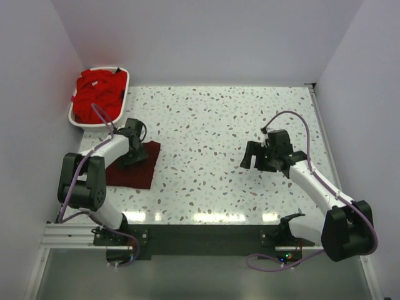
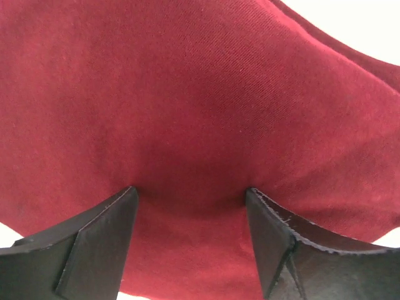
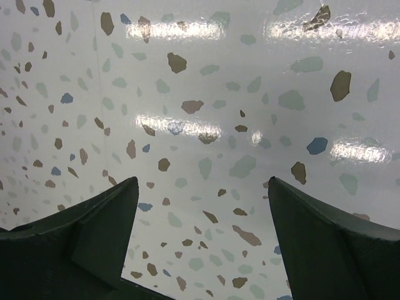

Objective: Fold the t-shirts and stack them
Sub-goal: Neatly place the folded tshirt to the corner

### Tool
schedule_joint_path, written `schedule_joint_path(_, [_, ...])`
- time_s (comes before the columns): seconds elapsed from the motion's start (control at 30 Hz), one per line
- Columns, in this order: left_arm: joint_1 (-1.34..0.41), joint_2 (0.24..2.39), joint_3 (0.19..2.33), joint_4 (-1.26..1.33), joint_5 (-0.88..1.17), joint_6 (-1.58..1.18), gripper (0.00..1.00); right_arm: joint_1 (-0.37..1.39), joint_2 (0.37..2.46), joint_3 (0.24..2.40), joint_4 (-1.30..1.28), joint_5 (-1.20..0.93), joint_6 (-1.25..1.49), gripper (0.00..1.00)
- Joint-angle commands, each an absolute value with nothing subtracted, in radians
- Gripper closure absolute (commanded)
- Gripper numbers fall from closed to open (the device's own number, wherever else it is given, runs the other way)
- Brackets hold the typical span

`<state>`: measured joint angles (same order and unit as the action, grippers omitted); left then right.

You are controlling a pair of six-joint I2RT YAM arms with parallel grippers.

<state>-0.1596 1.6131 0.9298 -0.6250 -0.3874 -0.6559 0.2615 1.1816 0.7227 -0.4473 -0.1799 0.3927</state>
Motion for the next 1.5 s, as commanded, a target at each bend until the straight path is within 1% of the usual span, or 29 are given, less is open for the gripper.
schedule_joint_path(0.0, [-0.071, 1.660, 0.900, -0.543, -0.397, -0.611, 0.24, 0.256, 1.158, 0.713, -0.419, -0.207, 0.379, 0.12])
schedule_joint_path(0.17, [0.000, 1.726, 0.936, -0.538, -0.474, -0.523, 0.24, 0.256, 1.164, 0.713, -0.411, -0.221, 0.379, 0.12])
schedule_joint_path(0.2, [0.041, 1.738, 0.945, -0.540, -0.483, -0.512, 0.23, 0.256, 1.167, 0.713, -0.408, -0.224, 0.380, 0.13])
schedule_joint_path(0.37, [0.093, 1.752, 0.979, -0.502, -0.593, -0.401, 0.21, 0.256, 1.177, 0.713, -0.400, -0.238, 0.380, 0.13])
schedule_joint_path(0.6, [0.155, 1.804, 1.008, -0.459, -0.655, -0.324, 0.17, 0.256, 1.195, 0.709, -0.399, -0.262, 0.385, 0.13])
schedule_joint_path(0.63, [0.158, 1.805, 1.012, -0.465, -0.657, -0.333, 0.15, 0.256, 1.192, 0.707, -0.400, -0.262, 0.387, 0.13])
schedule_joint_path(0.73, [0.153, 1.758, 1.019, -0.494, -0.620, -0.347, 0.12, 0.258, 1.189, 0.704, -0.402, -0.256, 0.387, 0.13])
schedule_joint_path(0.87, [0.109, 1.635, 1.029, -0.573, -0.595, -0.394, 0.13, 0.258, 1.195, 0.704, -0.402, -0.259, 0.390, 0.13])
schedule_joint_path(0.9, [0.060, 1.593, 1.031, -0.592, -0.606, -0.419, 0.15, 0.256, 1.195, 0.704, -0.399, -0.259, 0.390, 0.13])
schedule_joint_path(0.97, [0.009, 1.550, 1.028, -0.630, -0.626, -0.434, 0.18, 0.256, 1.197, 0.706, -0.399, -0.261, 0.390, 0.13])
schedule_joint_path(1.0, [-0.061, 1.545, 1.025, -0.649, -0.635, -0.458, 0.22, 0.258, 1.198, 0.706, -0.397, -0.259, 0.390, 0.13])
schedule_joint_path(1.1, [-0.110, 1.534, 1.000, -0.676, -0.577, -0.483, 0.28, 0.258, 1.192, 0.706, -0.402, -0.264, 0.390, 0.13])
schedule_joint_path(1.17, [-0.127, 1.535, 0.971, -0.669, -0.525, -0.485, 0.35, 0.256, 1.186, 0.703, -0.402, -0.261, 0.391, 0.13])
schedule_joint_path(1.23, [-0.146, 1.545, 0.948, -0.658, -0.503, -0.494, 0.39, 0.256, 1.184, 0.698, -0.400, -0.258, 0.393, 0.13])
schedule_joint_path(1.27, [-0.147, 1.555, 0.940, -0.650, -0.476, -0.492, 0.43, 0.256, 1.183, 0.695, -0.397, -0.261, 0.394, 0.13])
schedule_joint_path(1.33, [-0.155, 1.574, 0.930, -0.640, -0.456, -0.491, 0.47, 0.256, 1.184, 0.690, -0.390, -0.270, 0.399, 0.13])
schedule_joint_path(1.43, [-0.158, 1.609, 0.919, -0.643, -0.431, -0.506, 0.50, 0.256, 1.184, 0.689, -0.387, -0.275, 0.400, 0.13])
schedule_joint_path(1.47, [-0.160, 1.620, 0.913, -0.652, -0.426, -0.515, 0.55, 0.256, 1.183, 0.689, -0.387, -0.275, 0.400, 0.13])
